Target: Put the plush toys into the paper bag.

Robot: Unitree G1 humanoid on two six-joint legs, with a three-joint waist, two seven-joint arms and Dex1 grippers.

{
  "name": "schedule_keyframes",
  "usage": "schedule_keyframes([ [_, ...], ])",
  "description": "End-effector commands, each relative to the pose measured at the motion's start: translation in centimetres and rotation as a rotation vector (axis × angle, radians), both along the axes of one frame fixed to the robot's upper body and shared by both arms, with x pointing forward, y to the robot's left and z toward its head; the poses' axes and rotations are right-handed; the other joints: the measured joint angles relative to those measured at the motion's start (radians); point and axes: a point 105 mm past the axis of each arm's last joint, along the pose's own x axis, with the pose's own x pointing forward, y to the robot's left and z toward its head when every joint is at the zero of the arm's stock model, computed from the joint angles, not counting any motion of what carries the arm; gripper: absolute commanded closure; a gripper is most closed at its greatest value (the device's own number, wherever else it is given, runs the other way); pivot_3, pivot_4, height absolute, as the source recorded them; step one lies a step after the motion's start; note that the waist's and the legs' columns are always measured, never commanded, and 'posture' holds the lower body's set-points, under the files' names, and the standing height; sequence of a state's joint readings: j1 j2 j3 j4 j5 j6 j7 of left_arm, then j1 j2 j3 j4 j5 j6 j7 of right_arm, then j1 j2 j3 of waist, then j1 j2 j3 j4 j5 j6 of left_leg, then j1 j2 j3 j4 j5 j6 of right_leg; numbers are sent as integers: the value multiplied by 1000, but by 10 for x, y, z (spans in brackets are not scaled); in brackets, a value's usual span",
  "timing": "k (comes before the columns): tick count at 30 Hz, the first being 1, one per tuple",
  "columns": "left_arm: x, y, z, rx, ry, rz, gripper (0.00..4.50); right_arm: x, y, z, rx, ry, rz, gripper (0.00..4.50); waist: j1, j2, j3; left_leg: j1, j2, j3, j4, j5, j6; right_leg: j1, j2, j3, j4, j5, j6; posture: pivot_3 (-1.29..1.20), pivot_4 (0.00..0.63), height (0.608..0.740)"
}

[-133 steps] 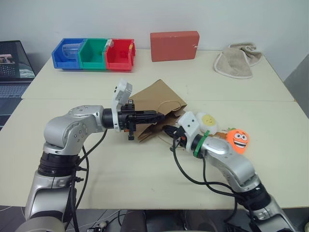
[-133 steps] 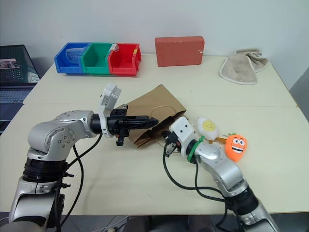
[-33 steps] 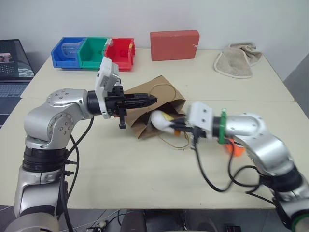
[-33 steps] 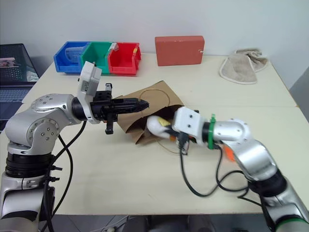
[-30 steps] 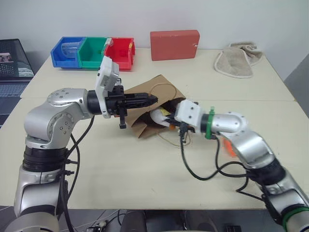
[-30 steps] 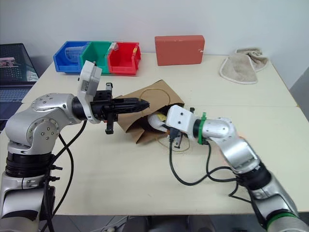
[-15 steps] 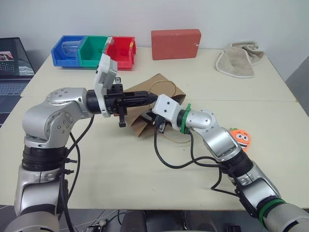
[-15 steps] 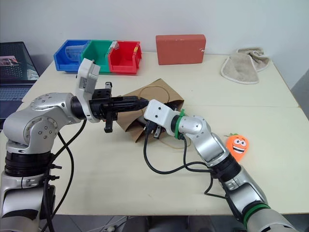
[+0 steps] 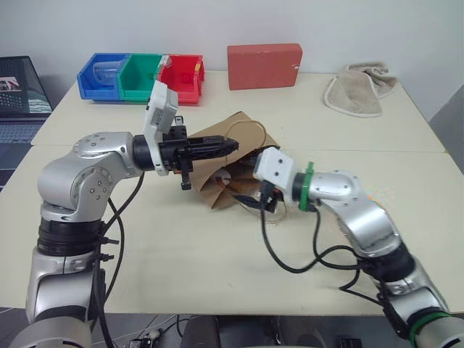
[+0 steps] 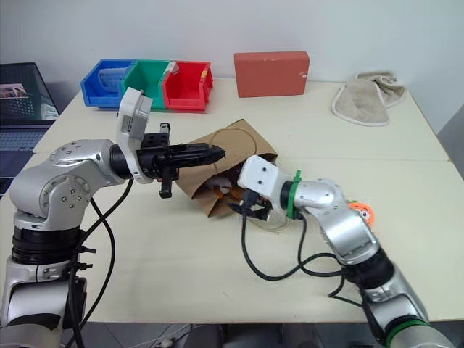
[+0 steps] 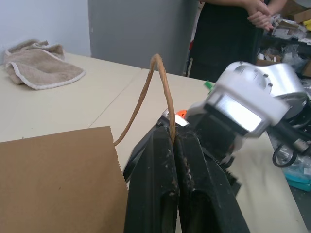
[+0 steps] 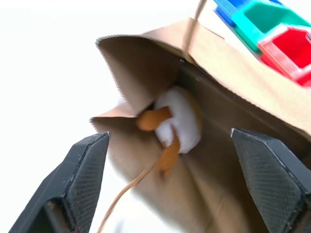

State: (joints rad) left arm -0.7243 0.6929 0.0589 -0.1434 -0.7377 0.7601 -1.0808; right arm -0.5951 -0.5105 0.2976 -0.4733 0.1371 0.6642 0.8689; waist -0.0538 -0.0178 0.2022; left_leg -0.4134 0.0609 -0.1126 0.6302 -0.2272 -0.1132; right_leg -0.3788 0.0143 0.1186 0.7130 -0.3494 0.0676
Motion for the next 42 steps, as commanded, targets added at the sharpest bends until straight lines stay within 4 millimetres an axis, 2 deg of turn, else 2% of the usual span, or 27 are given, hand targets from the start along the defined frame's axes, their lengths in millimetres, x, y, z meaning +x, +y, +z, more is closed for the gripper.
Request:
schedule_keyframes([
  [1,-2,-1,7,-3,-42,-3,4500,-28,-11,14,-7,-12,109,335,1,0,0,0,0,0,0,0,0,0,0,0,0,0,0,0,150,740],
  [2,-3,-1,7,-4,-42,-4,4500,-33,-19,15,-15,-7,106,335,0,0,0,0,0,0,0,0,0,0,0,0,0,0,0,0,150,740],
  [6,-3,0,3,4,-40,-2,4500,-43,-73,7,-128,61,-27,335,3,0,0,0,0,0,0,0,1,0,0,0,-1,0,0,0,150,740],
  [9,-3,1,1,9,-37,0,4500,-35,-129,-10,-301,79,-226,335,9,0,0,0,-1,0,1,0,1,1,0,0,-2,0,0,0,150,740],
  [11,-3,1,0,13,-37,-1,4500,-33,-155,-21,-394,82,-300,335,13,-1,0,0,-1,1,1,0,1,1,0,1,-2,0,0,0,150,740],
  [15,-3,1,0,19,-40,-3,4500,-36,-192,-41,-564,82,-369,335,8,-1,0,3,-1,3,1,0,1,3,0,3,-2,0,0,0,150,740],
  [18,-3,2,-1,22,-41,0,4500,-35,-209,-54,-598,88,-429,335,6,-1,1,4,-1,3,1,0,1,5,0,3,-2,0,0,0,150,740],
  [22,-3,2,-1,22,-42,2,4500,-24,-212,-56,-565,31,-473,335,0,-1,1,6,-1,4,2,0,1,6,0,4,-2,0,0,0,150,740],
  [24,-3,2,-1,25,-44,5,4500,-17,-213,-57,-554,7,-495,707,-1,-1,1,7,-1,4,2,0,1,7,0,4,-1,0,0,0,150,740],
  [35,-3,4,0,22,-46,19,4500,-7,-211,-55,-522,-27,-507,4333,2,-1,1,7,-1,4,2,0,1,7,0,4,-1,0,0,0,150,740],
  [36,-3,4,0,21,-47,19,4500,-7,-209,-54,-514,-31,-500,4482,2,-1,1,7,-1,4,2,0,1,7,0,4,-1,0,0,0,150,740],
  [38,-2,4,3,9,-47,21,4500,-7,-200,-47,-475,-38,-467,4482,2,-1,1,7,-1,4,2,0,1,7,0,4,-1,0,0,0,150,740],
  [42,-1,7,10,-17,-41,26,4500,-22,-154,-25,-310,10,-290,4482,-2,-1,1,7,0,3,1,0,1,7,0,4,-1,0,0,0,150,740],
])
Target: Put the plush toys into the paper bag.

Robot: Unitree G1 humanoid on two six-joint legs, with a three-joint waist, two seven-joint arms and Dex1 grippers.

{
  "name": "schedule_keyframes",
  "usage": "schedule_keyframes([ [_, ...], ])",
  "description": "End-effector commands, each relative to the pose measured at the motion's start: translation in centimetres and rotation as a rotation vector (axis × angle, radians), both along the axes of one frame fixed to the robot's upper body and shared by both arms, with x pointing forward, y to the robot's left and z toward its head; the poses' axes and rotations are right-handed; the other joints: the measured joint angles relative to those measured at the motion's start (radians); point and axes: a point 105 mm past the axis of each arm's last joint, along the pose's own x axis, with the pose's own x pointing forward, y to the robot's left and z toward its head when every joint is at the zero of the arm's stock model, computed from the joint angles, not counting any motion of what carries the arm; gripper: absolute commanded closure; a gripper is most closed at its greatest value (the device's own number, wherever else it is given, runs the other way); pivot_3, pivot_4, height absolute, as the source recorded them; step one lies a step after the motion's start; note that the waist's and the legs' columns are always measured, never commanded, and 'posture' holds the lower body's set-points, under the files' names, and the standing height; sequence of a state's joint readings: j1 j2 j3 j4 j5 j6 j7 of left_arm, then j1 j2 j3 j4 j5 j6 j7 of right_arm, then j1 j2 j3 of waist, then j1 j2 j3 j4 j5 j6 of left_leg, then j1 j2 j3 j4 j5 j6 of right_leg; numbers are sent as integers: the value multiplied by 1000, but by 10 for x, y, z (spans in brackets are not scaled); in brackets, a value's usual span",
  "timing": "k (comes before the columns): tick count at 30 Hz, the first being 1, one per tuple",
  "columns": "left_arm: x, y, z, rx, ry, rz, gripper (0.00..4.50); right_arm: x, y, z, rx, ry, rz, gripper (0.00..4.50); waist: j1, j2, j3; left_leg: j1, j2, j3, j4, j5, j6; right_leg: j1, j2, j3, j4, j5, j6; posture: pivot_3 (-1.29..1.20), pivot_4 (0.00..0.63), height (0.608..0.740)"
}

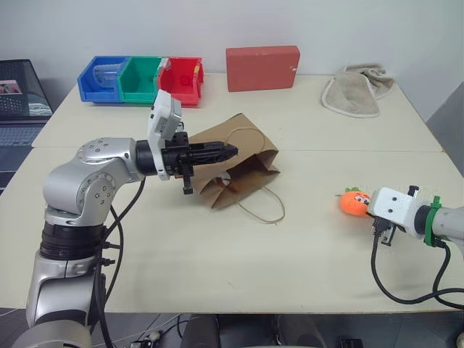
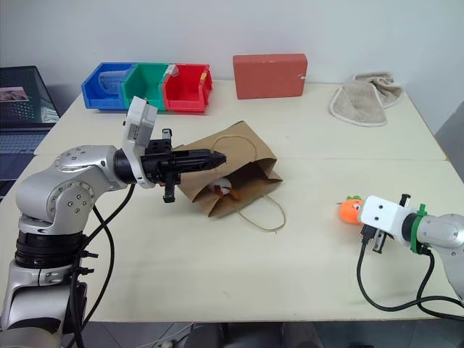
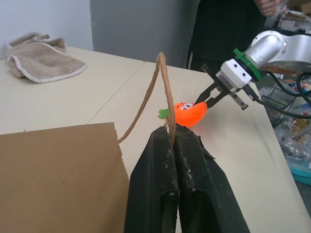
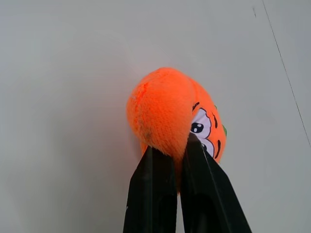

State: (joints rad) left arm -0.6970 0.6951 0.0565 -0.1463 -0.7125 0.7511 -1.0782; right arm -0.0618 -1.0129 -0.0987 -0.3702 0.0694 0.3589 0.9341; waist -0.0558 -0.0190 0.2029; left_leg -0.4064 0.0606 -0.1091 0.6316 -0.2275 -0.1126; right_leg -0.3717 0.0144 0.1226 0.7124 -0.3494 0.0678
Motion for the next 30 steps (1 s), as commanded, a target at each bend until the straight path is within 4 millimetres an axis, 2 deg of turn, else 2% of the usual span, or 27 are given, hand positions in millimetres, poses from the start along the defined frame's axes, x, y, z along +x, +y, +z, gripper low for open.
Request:
schedule_keyframes([
  [1,-3,4,19,-31,-51,-2,4500,-17,48,32,140,4,188,4482,0,0,0,0,0,0,0,0,0,0,0,0,0,0,0,0,150,740],
  [4,-2,5,19,-22,-51,-8,4500,-27,79,42,204,32,298,4482,0,0,0,0,0,0,0,0,0,0,0,0,0,0,0,0,150,740],
  [6,-3,4,21,-23,-50,-18,4500,-26,99,50,251,10,352,4482,0,0,0,0,0,-1,0,0,0,1,0,-1,0,0,0,0,150,740],
  [10,-4,3,25,-26,-52,-38,4500,-2,127,63,334,-74,359,4482,-1,0,0,0,0,-1,1,0,0,1,0,-1,0,0,0,0,150,740],
  [16,-6,2,33,-46,-51,-57,4500,30,158,58,349,-145,354,4482,0,0,0,0,0,-2,-1,0,0,-1,0,-2,0,0,0,0,150,740],
  [25,-7,2,36,-51,-50,-60,4500,70,190,53,331,-256,280,4482,-2,0,0,-2,0,-2,-1,2,-3,-3,0,-3,1,0,0,0,150,740],
  [30,-6,2,37,-62,-48,-53,4500,76,201,54,341,-292,246,3032,-2,0,0,-2,0,-2,-1,2,-4,-4,0,-3,1,0,0,0,150,740],
])
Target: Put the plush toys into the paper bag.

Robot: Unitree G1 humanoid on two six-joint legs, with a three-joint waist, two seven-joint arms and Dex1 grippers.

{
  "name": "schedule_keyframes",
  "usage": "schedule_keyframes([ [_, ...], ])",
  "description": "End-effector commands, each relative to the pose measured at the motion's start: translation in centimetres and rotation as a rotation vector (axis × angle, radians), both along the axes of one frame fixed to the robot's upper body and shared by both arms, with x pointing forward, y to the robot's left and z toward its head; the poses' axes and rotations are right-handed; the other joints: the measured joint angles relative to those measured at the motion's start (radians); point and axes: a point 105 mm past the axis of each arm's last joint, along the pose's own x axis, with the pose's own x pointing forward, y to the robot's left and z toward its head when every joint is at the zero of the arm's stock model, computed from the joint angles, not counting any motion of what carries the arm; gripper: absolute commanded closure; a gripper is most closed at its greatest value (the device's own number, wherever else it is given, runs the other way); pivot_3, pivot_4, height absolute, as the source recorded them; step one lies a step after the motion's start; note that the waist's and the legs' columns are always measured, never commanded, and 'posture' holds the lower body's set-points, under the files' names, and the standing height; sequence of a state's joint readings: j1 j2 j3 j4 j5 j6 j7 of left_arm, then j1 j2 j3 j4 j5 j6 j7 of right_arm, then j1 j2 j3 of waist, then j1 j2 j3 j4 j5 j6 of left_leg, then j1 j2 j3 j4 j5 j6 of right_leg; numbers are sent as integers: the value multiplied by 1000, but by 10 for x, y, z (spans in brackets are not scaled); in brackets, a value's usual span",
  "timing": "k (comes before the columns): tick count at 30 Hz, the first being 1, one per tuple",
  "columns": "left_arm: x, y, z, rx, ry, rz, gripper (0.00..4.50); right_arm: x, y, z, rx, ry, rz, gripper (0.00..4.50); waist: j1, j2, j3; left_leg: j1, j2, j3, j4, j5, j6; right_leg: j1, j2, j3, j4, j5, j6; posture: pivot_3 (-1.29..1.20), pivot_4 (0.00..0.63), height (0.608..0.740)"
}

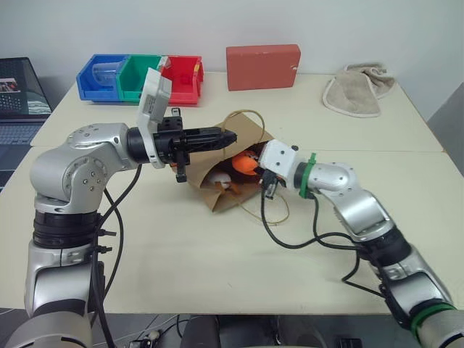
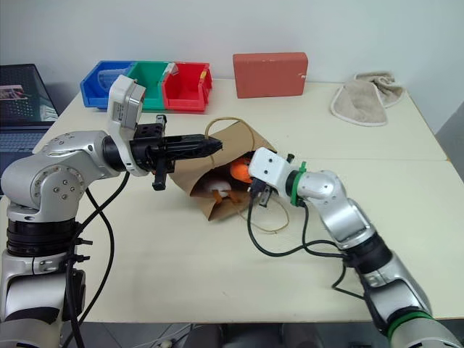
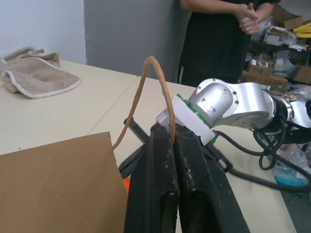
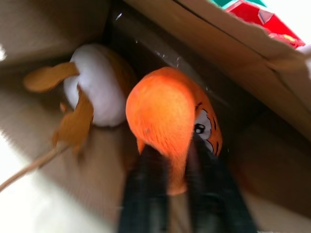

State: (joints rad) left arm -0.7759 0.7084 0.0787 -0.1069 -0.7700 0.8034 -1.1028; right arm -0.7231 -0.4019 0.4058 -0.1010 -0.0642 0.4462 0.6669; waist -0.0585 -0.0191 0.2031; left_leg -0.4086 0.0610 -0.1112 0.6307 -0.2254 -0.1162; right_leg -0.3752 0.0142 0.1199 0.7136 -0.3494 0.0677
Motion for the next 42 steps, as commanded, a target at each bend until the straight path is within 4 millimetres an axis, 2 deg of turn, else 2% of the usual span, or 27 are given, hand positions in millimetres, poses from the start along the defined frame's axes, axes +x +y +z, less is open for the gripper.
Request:
schedule_keyframes([
  [1,-4,2,16,-25,-51,-6,4500,4,4,17,34,-81,-38,2607,2,0,0,0,0,0,0,0,0,0,0,0,0,0,0,0,150,740],
  [5,-3,3,16,-26,-52,1,4500,-1,3,18,28,-95,-32,1144,2,0,0,0,0,0,0,0,0,0,0,0,0,0,0,0,150,740],
  [8,-1,2,15,-29,-56,9,4500,-14,1,21,-4,-109,26,81,2,0,0,0,0,-1,0,0,0,0,0,-1,0,0,0,0,150,740],
  [12,3,1,14,-38,-59,21,4500,-38,-9,30,-27,-99,133,35,2,0,0,0,0,-1,-1,0,1,0,0,-1,0,0,0,0,150,740],
  [16,3,1,14,-37,-63,25,4500,-63,-24,35,0,-13,201,35,2,0,0,0,0,-1,0,-2,3,1,0,-1,-1,0,0,0,150,740],
  [20,2,1,14,-38,-65,30,4500,-69,-52,25,-2,50,148,35,3,0,0,0,0,-1,0,-2,3,1,0,-1,-1,0,0,0,150,740],
  [22,2,2,14,-37,-66,30,4500,-70,-58,23,8,60,128,35,3,0,0,0,0,-1,0,-2,3,1,0,0,-1,0,0,0,150,740],
  [26,2,5,15,-35,-66,40,4500,-64,-85,3,8,119,-3,35,3,0,0,0,0,-1,0,-2,4,1,0,0,0,0,0,0,150,740],
  [28,2,5,15,-31,-67,42,4500,-57,-88,-10,48,166,-64,35,1,0,0,0,0,-1,0,-2,4,1,0,0,-1,0,0,0,150,740],
  [33,2,4,15,-26,-69,36,4500,-37,-85,-39,70,245,-155,35,-1,0,0,1,0,0,0,-2,3,2,0,1,0,0,0,0,150,740],
  [36,3,4,15,-25,-70,36,4500,-29,-85,-47,26,251,-195,35,0,0,0,1,0,0,0,-2,3,1,0,1,0,0,0,0,150,740],
  [41,2,5,16,-23,-73,40,4500,-18,-70,-53,96,329,-207,35,0,0,0,1,0,0,0,-2,3,1,0,0,0,0,0,0,150,740],
  [42,2,5,16,-23,-73,42,4500,-16,-69,-54,107,337,-218,201,0,0,0,1,0,0,0,-2,3,1,0,0,0,0,0,0,150,740],
])
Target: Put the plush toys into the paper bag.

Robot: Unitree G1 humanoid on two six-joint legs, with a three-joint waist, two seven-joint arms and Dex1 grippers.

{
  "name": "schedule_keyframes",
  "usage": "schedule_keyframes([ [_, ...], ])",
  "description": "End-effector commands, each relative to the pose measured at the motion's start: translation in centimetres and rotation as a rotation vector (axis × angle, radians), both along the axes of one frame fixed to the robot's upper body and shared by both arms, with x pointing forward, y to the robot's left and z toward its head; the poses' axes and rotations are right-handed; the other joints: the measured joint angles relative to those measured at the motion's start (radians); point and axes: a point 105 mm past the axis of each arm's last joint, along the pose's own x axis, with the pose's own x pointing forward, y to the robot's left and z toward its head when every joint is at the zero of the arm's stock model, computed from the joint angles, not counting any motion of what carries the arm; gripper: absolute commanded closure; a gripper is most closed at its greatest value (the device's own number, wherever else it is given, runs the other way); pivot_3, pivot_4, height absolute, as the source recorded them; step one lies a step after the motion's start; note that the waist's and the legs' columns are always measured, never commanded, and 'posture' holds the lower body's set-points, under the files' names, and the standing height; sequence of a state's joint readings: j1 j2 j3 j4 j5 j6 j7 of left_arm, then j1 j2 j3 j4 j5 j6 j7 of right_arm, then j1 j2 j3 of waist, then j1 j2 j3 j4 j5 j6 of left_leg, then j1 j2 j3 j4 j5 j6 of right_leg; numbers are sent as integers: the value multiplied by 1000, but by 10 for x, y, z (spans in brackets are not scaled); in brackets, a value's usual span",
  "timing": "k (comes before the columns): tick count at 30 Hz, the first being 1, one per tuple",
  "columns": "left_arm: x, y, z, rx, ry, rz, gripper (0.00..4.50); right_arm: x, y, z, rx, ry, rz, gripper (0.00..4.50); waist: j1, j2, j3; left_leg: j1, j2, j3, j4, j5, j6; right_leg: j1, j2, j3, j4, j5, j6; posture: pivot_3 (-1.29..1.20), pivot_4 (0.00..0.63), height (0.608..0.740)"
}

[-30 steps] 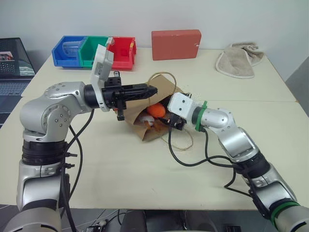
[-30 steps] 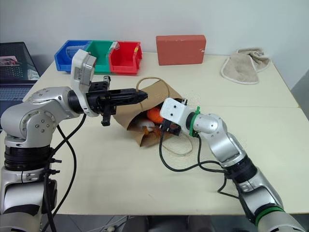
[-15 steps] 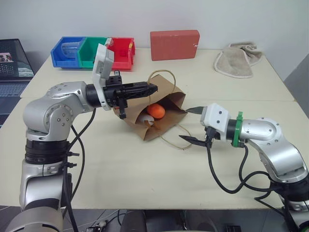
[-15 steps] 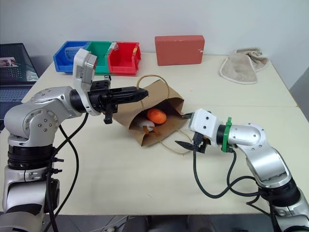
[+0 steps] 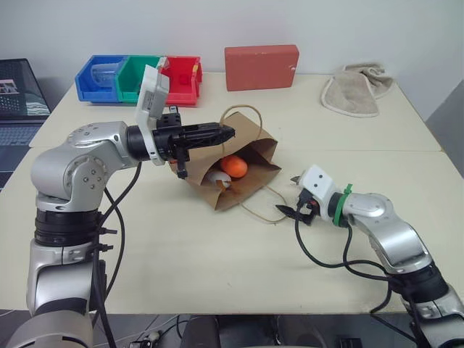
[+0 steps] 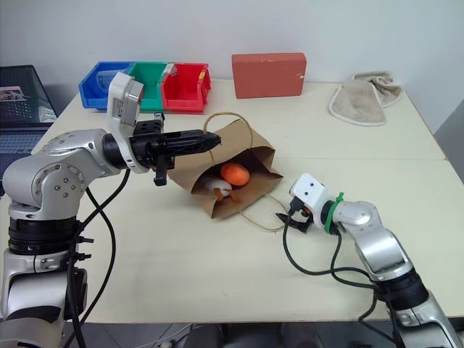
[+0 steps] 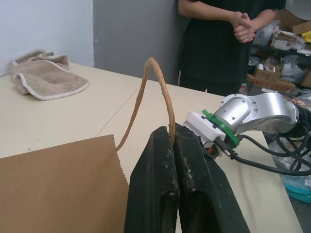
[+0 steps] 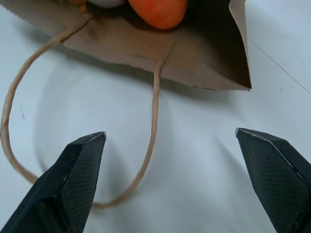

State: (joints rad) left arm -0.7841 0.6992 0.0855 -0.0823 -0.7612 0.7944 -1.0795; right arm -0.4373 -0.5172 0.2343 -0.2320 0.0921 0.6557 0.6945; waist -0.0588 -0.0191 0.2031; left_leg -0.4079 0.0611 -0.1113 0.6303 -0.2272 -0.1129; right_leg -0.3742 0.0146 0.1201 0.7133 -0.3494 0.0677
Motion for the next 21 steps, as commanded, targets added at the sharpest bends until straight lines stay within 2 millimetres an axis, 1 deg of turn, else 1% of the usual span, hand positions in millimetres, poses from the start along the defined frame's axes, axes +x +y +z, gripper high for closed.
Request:
schedule_keyframes([
  [1,-5,2,14,-5,-72,8,4500,5,6,6,34,9,-14,401,0,0,0,0,0,0,0,0,0,0,0,0,0,0,0,0,150,740],
  [2,-5,3,15,-8,-72,10,4500,4,8,7,52,28,-14,606,0,0,0,0,0,0,0,0,0,0,0,0,0,0,0,0,150,740],
  [3,-5,3,15,-10,-72,11,4500,4,9,8,66,42,-12,936,0,0,0,0,0,0,0,0,0,0,0,0,0,0,0,0,150,740],
  [6,-5,4,16,-13,-72,16,4500,0,12,10,94,80,6,2067,1,0,0,0,0,0,0,0,0,0,0,0,0,0,0,0,150,740],
  [9,-5,5,16,-16,-72,22,4500,-7,15,7,100,125,31,3216,1,0,0,0,0,0,0,0,0,0,0,0,0,0,0,0,150,740],
  [12,-4,5,16,-18,-73,25,4500,-10,16,5,106,146,36,4365,1,0,0,0,0,0,0,0,0,0,0,0,0,0,0,0,150,740],
  [13,-4,5,17,-20,-73,25,4500,-11,16,6,115,150,41,4478,1,0,0,0,0,0,0,0,0,0,0,0,0,0,0,0,150,740],
  [16,-3,6,19,-26,-78,31,4500,-16,15,21,171,162,56,4478,1,0,0,0,0,0,0,0,0,0,0,0,0,0,0,0,150,740],
  [18,-2,7,21,-31,-81,34,4500,-19,11,28,178,158,62,4478,1,0,0,0,0,0,0,0,0,0,0,0,0,0,0,0,150,740],
  [19,0,7,24,-38,-89,42,4500,-21,5,44,198,148,73,4478,2,0,0,0,0,0,0,0,0,0,0,0,0,0,0,0,150,740],
  [20,1,8,26,-43,-95,47,4500,-24,1,55,211,141,84,4478,3,0,0,0,0,0,0,0,0,0,0,0,0,0,0,0,150,740],
  [21,3,9,30,-53,-106,56,4500,-28,-5,73,232,133,104,4478,3,1,1,-1,0,0,0,0,0,0,0,0,0,0,0,0,150,740],
])
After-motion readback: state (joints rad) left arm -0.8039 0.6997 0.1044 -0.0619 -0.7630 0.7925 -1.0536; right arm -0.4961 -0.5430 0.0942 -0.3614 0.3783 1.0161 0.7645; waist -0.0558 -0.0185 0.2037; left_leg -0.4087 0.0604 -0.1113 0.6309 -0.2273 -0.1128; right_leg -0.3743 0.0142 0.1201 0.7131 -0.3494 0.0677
